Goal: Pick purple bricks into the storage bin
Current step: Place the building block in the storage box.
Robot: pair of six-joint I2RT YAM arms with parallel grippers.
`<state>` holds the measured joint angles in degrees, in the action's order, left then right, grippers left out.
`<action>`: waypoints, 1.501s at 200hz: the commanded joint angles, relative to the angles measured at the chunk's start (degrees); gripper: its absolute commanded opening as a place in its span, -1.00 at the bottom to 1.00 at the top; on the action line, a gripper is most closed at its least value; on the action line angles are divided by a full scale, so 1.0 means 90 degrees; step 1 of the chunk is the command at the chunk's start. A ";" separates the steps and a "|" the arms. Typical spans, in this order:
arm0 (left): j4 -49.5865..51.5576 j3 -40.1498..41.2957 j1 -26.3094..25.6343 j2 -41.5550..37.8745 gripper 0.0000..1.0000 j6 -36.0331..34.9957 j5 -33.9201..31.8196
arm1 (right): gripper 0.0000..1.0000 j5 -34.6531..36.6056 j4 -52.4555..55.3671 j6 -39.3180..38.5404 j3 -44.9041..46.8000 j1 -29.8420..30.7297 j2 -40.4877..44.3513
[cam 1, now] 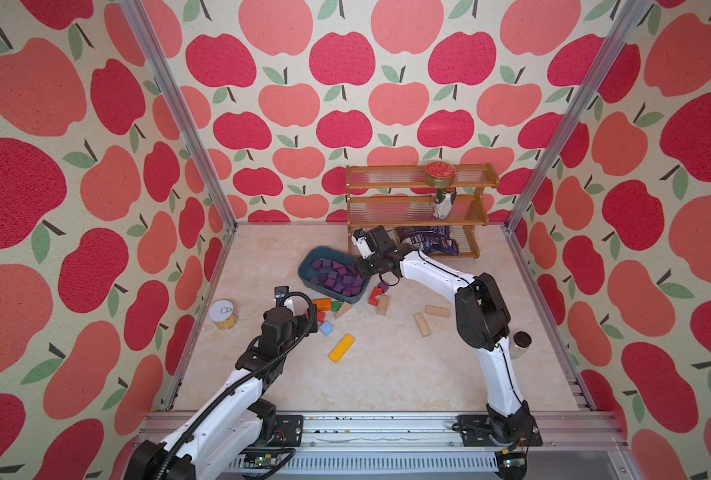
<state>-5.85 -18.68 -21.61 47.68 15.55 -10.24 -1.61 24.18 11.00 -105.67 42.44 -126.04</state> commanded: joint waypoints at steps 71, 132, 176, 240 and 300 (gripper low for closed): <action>0.0113 -0.0042 0.0033 -0.0033 0.99 -0.0009 -0.0078 | -0.51 0.0000 0.0358 0.0031 -0.0253 0.0032 -0.0311; 0.0118 -0.0035 0.0032 -0.0034 0.99 -0.0009 -0.0083 | -0.52 0.0255 0.0554 0.0029 -0.0184 0.0042 -0.0246; 0.0125 -0.0034 0.0031 -0.0053 0.99 -0.0014 -0.0087 | -0.53 0.0460 0.0657 0.0130 0.0166 0.0035 -0.0010; 0.0144 -0.0028 0.0036 -0.0088 0.99 -0.0017 -0.0083 | -0.55 0.0607 0.0720 0.0294 0.0613 0.0032 0.0311; 0.0128 -0.0004 0.0028 -0.0149 0.99 -0.0013 -0.0093 | -0.58 0.0608 0.0653 0.0571 0.1300 0.0104 0.0790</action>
<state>-5.43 -18.68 -21.61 46.85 15.57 -10.24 3.01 27.99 13.93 -96.03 42.81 -121.49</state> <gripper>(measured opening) 0.994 0.339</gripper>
